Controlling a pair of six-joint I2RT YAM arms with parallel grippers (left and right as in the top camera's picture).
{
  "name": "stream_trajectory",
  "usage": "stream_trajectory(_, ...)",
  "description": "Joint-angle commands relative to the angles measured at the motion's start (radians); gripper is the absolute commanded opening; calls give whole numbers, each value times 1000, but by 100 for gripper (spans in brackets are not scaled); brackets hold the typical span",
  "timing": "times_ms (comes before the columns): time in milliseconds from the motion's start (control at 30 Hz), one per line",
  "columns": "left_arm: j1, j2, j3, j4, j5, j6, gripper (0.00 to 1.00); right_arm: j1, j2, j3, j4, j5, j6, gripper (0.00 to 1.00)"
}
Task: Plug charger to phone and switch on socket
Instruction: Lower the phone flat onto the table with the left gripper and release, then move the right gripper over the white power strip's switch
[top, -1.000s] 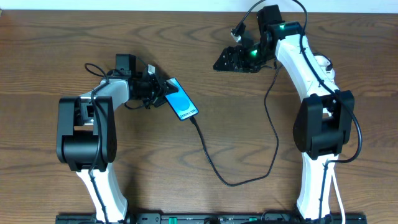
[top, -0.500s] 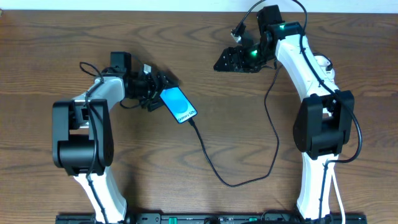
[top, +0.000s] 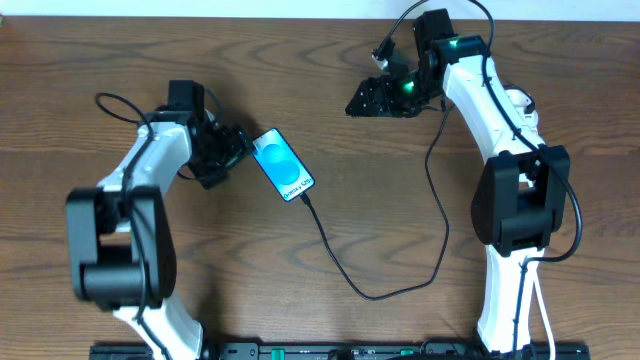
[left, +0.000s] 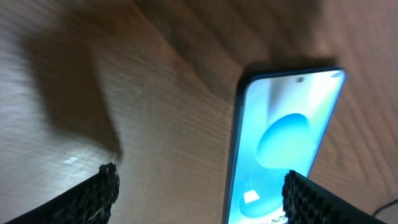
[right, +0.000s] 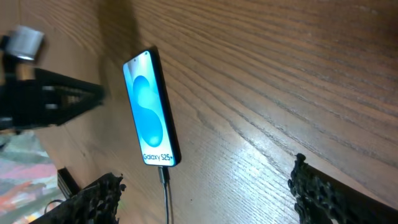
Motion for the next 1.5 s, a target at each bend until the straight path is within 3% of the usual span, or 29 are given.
stream_trajectory(0, 6, -188, 4, -20, -106, 53, 86, 1, 6, 8, -15, 3, -23, 78)
stream_trajectory(133, 6, -351, 4, -48, -122, 80, 86, 0, -16, 8, -38, 35, -36, 68)
stream_trajectory(233, 6, -453, 4, -69, -122, 97, 86, -1, -64, 8, -51, 80, -49, 52)
stream_trajectory(333, 6, -532, 4, -98, -121, 100, 86, -21, -124, 8, -64, 94, -49, 30)
stream_trajectory(367, 6, -547, 4, -122, -119, 100, 86, -47, -164, 8, -69, 94, -47, 15)
stream_trajectory(467, 6, -544, 4, -162, -118, 100, 86, -112, -218, 8, -81, 95, -29, 1)
stream_trajectory(700, 6, -531, 4, -188, -119, 100, 86, -341, -255, 8, -130, 112, 26, 1)
stream_trajectory(900, 6, -531, 4, -189, -119, 100, 87, -493, -251, 8, -164, 362, 140, 1)
stream_trajectory(1067, 6, -531, 4, -189, -119, 100, 87, -556, -243, -14, -155, 456, 210, 1)
stream_trajectory(1467, 6, -531, 3, -192, -119, 99, 87, -645, -229, -355, 147, 399, 206, 1)
